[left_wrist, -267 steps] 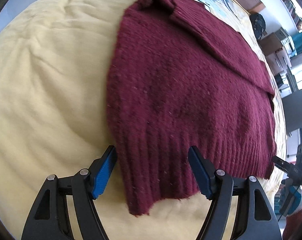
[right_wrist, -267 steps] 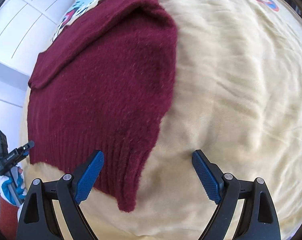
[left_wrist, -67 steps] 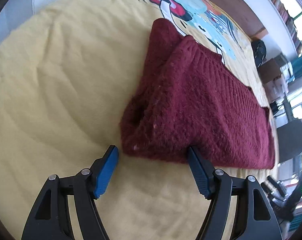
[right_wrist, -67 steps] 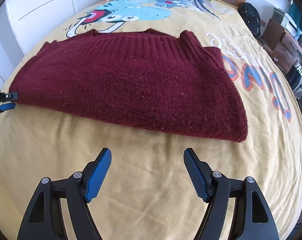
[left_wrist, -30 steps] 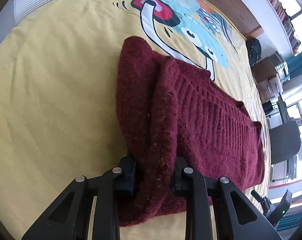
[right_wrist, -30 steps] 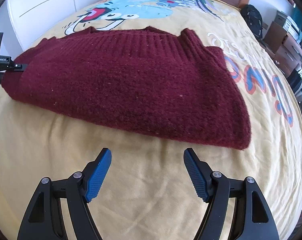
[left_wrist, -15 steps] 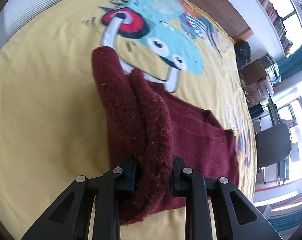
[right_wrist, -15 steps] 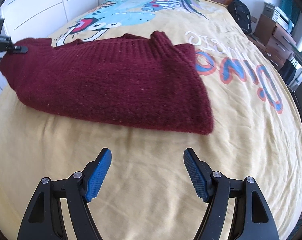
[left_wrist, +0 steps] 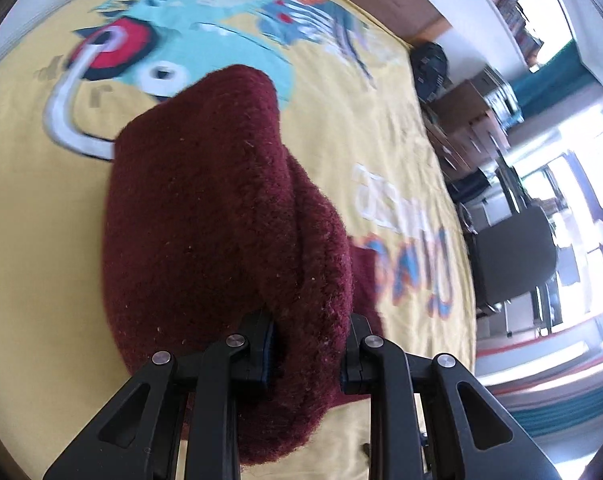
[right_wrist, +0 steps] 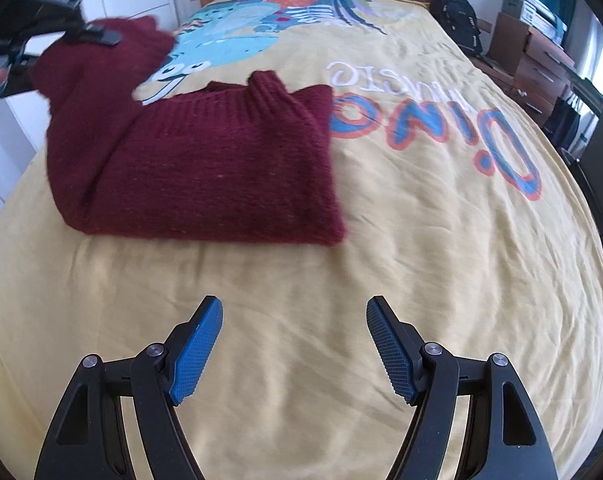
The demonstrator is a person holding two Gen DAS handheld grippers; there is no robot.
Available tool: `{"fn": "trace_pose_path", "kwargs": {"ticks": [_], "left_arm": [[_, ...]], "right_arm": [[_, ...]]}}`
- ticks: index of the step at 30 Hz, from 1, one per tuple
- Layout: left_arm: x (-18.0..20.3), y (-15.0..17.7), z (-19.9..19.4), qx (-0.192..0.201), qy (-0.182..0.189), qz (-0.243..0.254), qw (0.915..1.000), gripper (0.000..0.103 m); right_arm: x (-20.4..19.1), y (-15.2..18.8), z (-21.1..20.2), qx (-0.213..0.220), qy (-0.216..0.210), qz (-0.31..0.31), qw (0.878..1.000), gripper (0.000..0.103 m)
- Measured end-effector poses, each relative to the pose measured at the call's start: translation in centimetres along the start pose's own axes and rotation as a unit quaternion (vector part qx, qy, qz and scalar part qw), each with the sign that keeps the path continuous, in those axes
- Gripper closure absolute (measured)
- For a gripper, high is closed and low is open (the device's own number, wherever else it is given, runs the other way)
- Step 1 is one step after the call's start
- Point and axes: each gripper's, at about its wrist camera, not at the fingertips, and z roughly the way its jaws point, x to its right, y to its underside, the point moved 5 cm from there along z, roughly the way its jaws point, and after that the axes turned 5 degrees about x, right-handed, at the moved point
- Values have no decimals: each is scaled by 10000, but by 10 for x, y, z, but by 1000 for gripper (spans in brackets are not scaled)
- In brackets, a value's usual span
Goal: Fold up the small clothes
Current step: 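Lift the edge with the left gripper and fold it over the rest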
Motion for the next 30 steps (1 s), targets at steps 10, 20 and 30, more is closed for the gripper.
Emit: {"fn": "trace_pose_path", "kwargs": {"ticks": [10,20,30], "left_arm": [[88,47,109,-606,-309,555,9961,84],[119,111,168,-1232,-1097,1709,9714,80],[137,139,165,-1440,-846,2112,9631,52]], "right_arm": [[46,27,-3,-64,70,426,9990,27],[73,51,4,-151,57,752,9970,27],[82,56,1,-150,96,861,9961,27]]}}
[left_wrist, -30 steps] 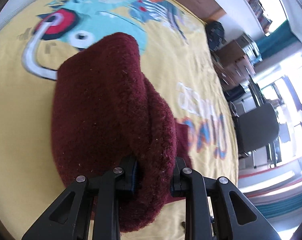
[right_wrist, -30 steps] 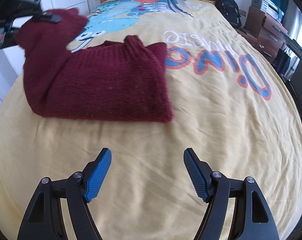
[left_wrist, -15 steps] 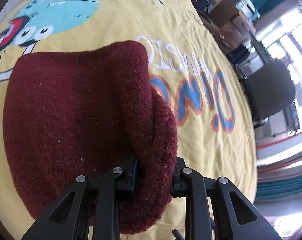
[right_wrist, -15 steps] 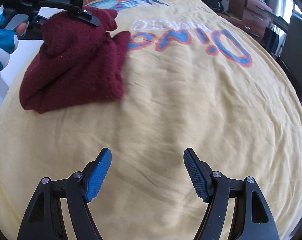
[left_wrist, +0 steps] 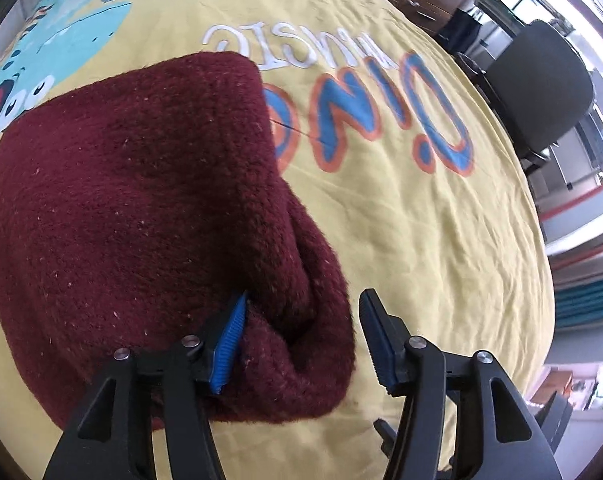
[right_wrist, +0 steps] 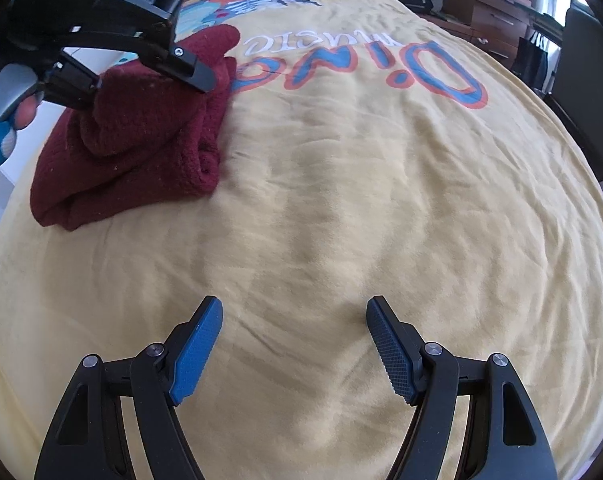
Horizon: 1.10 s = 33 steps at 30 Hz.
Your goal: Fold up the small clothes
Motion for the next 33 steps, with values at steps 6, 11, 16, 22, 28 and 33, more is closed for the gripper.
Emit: {"fn": "trace_pose_path", "kwargs": {"ticks": [6,11,16,22,28,33], "left_arm": [[-6,17,-16,-78,167,177,9997,52],[-4,31,-34,11,404,456,9981,52],[2,44,-68,110,1156,654,9911,52],[-36,53,-102,420,821,840,9922,52],[-113,43,-119,767,141,520,9956,52],[-142,39,-124,949,-38,533,9940,52]], "right_arm": [[5,1,-10,52,143,25,9999,27],[7,-1,-16,82,251,45,9996,27],[2,0,-22,78,307,33,9995,27],[-17,-8,-28,99,211,-133,9996,27],[-57,-39,-44,396,-171,-405,9982,27],[-107,-89,-65,910,-670,-751,9907,27]]}}
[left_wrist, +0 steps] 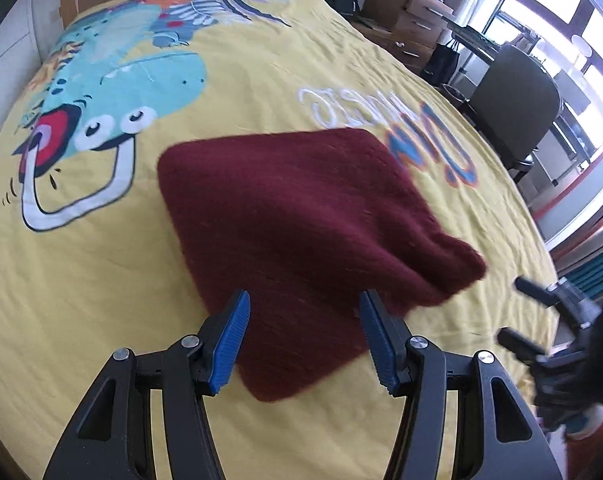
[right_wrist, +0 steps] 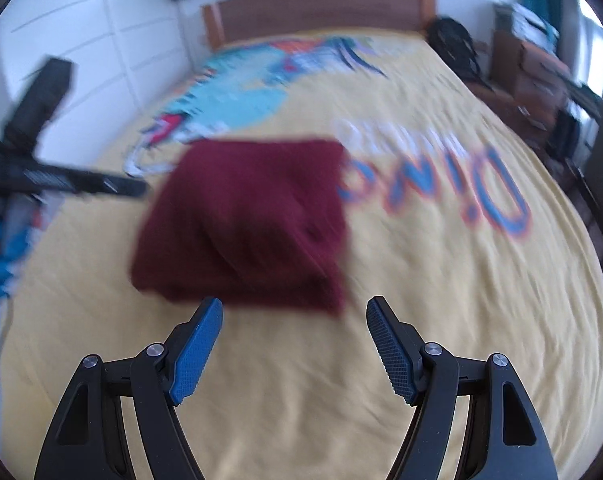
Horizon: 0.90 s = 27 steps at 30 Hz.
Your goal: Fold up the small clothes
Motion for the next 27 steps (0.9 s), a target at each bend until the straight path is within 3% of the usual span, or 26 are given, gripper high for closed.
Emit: {"fn": "trace_pose_path", "kwargs": {"ticks": [4,10,16,18,22,24,27], "left_arm": [[-8,0,12,-23,-100,216,9997,52],[-8,3,40,-85,108,407,9991,52],[9,7,69,-274,246,730,9967,51],[22,15,75,-301,304,929,9948,50],[44,39,83,-346,215,1308,9906,35],[46,46,82,-332,135,1462,9886,35],[44,45,70,-239,85,1511,9882,34]], "right_arm": [[-31,-36,25,50,-411,-281,9987,27],[-42,-48,88,-328,-906,-318,9948,27],[12,-23,128,-721,-235,-261,9968,27],[28,-15,127,-725,-285,-51,9970,27],[40,3,124,-858,-215,-14,9961,23],[51,13,123,-973,-369,261,9942,23],[55,13,105,-818,-346,273,9957,23]]}}
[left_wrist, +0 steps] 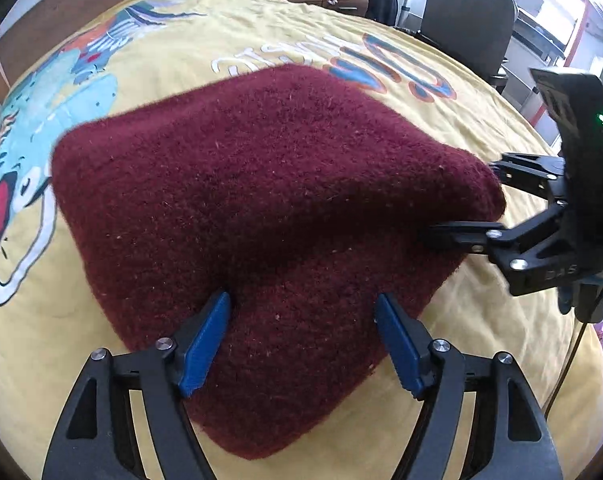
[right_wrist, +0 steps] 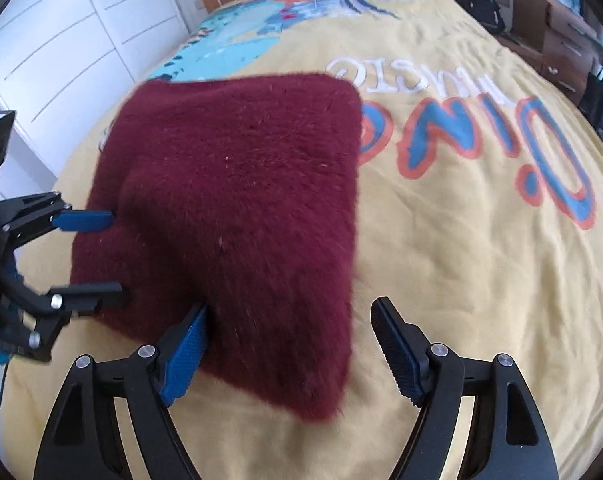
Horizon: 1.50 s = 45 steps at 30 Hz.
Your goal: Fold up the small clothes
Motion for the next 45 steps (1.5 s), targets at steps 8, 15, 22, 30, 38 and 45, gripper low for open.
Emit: {"fn": "trace_pose_path", "kwargs": {"ticks": [8,15,22,30,38,45], "left_arm": [[-15,-13,-31,294,167,-316,9989,34],[-34,-16,-33,391,-25,-626,9973,34],[-96,-2,-30,501,-136,-1928,9799,32],[-115,3,7,335,747,-2893,9537,19],[-118,-3,33,610,1944,-3653,9083,40],[-127,-14,-17,999,2073,-3323,9147,53]], "right_arm": [[-3,-26,-60,589,43,-201,9981,23],[-25,-68,-35,665,39,-139,9977,22],[-11,-65,36,-102,21,274,9996,21],[17,-51,79,-686,-841,805,9908,16],[19,-49,83,-774,-1575,1057,9788,45],[-4,-67,46,-134,-1606,831,9834,65]]}}
